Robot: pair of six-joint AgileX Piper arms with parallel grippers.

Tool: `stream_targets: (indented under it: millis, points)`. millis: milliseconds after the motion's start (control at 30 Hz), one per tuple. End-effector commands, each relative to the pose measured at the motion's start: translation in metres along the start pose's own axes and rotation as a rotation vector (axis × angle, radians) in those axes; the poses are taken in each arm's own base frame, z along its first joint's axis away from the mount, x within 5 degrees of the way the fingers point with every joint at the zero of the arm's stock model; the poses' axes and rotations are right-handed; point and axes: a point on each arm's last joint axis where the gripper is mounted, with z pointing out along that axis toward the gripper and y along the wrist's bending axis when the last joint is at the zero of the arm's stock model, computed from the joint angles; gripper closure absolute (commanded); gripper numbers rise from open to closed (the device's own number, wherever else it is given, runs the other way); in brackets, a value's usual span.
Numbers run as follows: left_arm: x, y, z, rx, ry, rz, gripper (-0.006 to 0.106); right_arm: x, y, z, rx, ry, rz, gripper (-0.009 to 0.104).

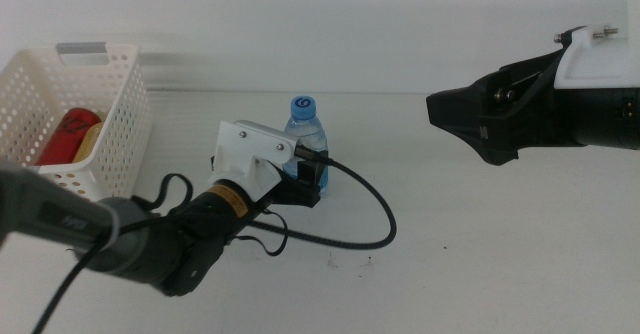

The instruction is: Use arms to grab the bottles and put them into the dustbin to the left of the table.

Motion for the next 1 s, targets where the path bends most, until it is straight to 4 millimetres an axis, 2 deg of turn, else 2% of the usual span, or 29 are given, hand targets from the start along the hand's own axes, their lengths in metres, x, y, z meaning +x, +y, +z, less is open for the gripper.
stream_targets:
  millis: [0,267,467,533,600,667,867,967]
  points:
    - [0.002,0.002,0.009,0.003,-0.005,-0.017,0.007,-0.002,0.0,-0.002,0.001,-0.016,-0.005,0.01]
    - [0.014,0.006,0.037,0.006,-0.003,-0.032,0.007,-0.002,0.0,-0.002,0.001,-0.016,-0.005,0.01]
    - [0.019,0.008,0.05,0.005,-0.003,-0.014,0.007,-0.002,0.0,-0.002,0.001,-0.016,-0.005,0.01]
    - [0.026,0.008,0.055,0.012,0.01,-0.011,0.01,-0.002,0.0,-0.002,0.001,-0.016,-0.005,0.01]
    - [0.029,0.008,0.056,0.022,0.009,-0.006,0.017,-0.002,0.0,-0.002,0.001,-0.016,-0.005,0.01]
    - [0.027,0.006,0.055,0.038,-0.006,0.003,0.029,-0.002,0.0,-0.002,0.001,-0.016,-0.003,0.01]
    - [0.002,0.004,0.043,0.034,-0.048,0.008,0.071,-0.002,0.0,-0.002,0.001,-0.016,-0.003,0.01]
    - [-0.013,0.002,0.029,0.029,-0.038,0.018,0.085,-0.002,0.0,-0.002,0.001,-0.016,-0.003,0.01]
